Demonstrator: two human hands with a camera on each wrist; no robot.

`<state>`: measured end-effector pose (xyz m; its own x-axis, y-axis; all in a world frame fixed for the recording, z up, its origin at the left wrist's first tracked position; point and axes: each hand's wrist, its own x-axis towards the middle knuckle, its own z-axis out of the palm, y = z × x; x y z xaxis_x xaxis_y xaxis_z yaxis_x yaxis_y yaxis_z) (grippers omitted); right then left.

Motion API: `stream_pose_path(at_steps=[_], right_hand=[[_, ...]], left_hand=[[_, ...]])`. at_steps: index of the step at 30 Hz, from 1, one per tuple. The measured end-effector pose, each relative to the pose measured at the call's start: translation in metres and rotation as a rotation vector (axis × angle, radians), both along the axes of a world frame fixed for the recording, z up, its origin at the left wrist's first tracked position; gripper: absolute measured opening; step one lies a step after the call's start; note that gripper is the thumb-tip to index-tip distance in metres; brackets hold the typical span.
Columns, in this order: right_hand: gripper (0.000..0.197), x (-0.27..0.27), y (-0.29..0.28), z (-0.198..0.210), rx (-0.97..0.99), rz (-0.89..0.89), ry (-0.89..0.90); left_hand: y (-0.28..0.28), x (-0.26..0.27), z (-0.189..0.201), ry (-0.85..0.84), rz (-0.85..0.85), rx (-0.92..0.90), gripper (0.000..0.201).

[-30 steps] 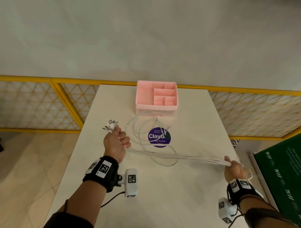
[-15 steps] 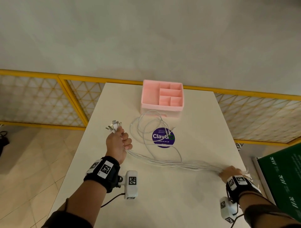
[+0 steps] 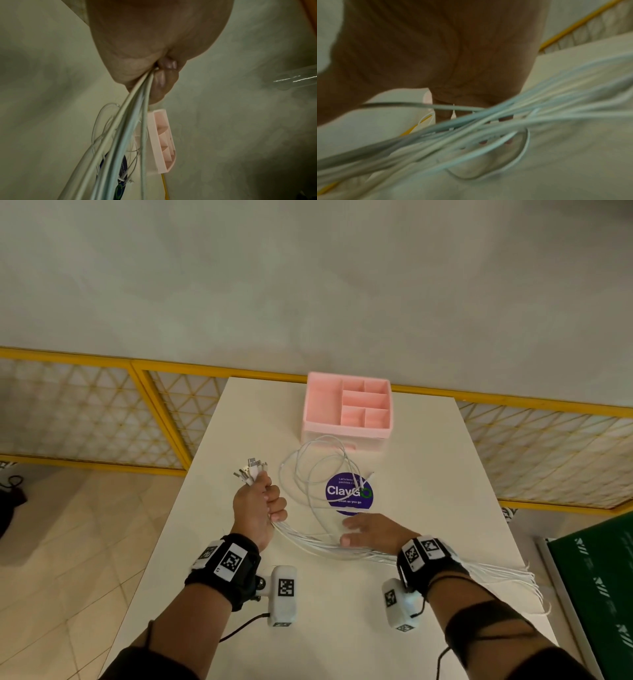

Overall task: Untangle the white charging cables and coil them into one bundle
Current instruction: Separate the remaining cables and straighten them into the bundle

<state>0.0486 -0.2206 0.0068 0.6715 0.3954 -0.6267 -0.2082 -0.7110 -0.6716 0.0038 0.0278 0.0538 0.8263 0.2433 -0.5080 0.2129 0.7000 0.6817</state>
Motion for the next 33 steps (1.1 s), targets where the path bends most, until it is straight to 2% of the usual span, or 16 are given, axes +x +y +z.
stream_pose_path(at_steps=[3, 5, 8, 11, 12, 14, 16, 18, 21, 23, 25, 27, 30, 33], right_hand=[[0.080, -0.006, 0.004, -0.011, 0.151, -0.142, 0.024], [0.067, -0.009, 0.006, -0.020, 0.123, -0.231, -0.050], [0.036, -0.015, 0.011, -0.041, -0.210, -0.098, -0.260], [0.014, -0.024, 0.021, -0.059, -0.398, 0.018, -0.316], [0.011, -0.027, 0.024, -0.065, -0.450, 0.055, -0.332], [0.018, -0.030, 0.024, -0.072, -0.494, 0.094, -0.348], [0.014, -0.026, 0.024, -0.065, -0.432, 0.083, -0.367], [0.005, -0.016, 0.025, -0.044, -0.214, -0.086, -0.387], [0.022, -0.006, 0.042, 0.006, 0.195, -0.308, -0.449], [0.017, -0.009, 0.059, 0.039, 0.385, -0.371, -0.453], [0.013, -0.017, 0.073, 0.065, 0.505, -0.339, -0.452], [0.011, -0.028, 0.081, 0.077, 0.553, -0.238, -0.447], [0.012, -0.044, 0.080, 0.074, 0.519, -0.099, -0.458], [0.015, -0.052, 0.060, 0.062, 0.462, -0.064, -0.411]], left_hand=[[0.003, -0.004, -0.004, 0.009, 0.000, 0.014, 0.037], [0.003, -0.007, -0.007, 0.021, 0.005, 0.023, 0.036], [0.001, -0.009, -0.009, 0.034, 0.008, 0.033, 0.036], [-0.004, -0.008, -0.010, 0.046, -0.009, 0.056, 0.035], [-0.007, -0.009, -0.011, 0.047, -0.019, 0.069, 0.035], [-0.013, -0.009, -0.010, 0.051, -0.027, 0.096, 0.034], [-0.015, -0.006, -0.008, 0.047, -0.021, 0.120, 0.034], [-0.016, -0.003, -0.004, 0.032, -0.019, 0.152, 0.032], [-0.017, 0.001, -0.003, 0.010, -0.032, 0.220, 0.030], [-0.021, 0.001, -0.002, 0.005, -0.050, 0.228, 0.028], [-0.027, 0.003, 0.002, 0.023, -0.069, 0.200, 0.022], [-0.029, 0.005, 0.005, 0.037, -0.078, 0.156, 0.024], [-0.025, 0.009, 0.010, 0.010, -0.093, 0.007, 0.026], [-0.015, 0.011, 0.017, -0.064, -0.079, -0.177, 0.029]])
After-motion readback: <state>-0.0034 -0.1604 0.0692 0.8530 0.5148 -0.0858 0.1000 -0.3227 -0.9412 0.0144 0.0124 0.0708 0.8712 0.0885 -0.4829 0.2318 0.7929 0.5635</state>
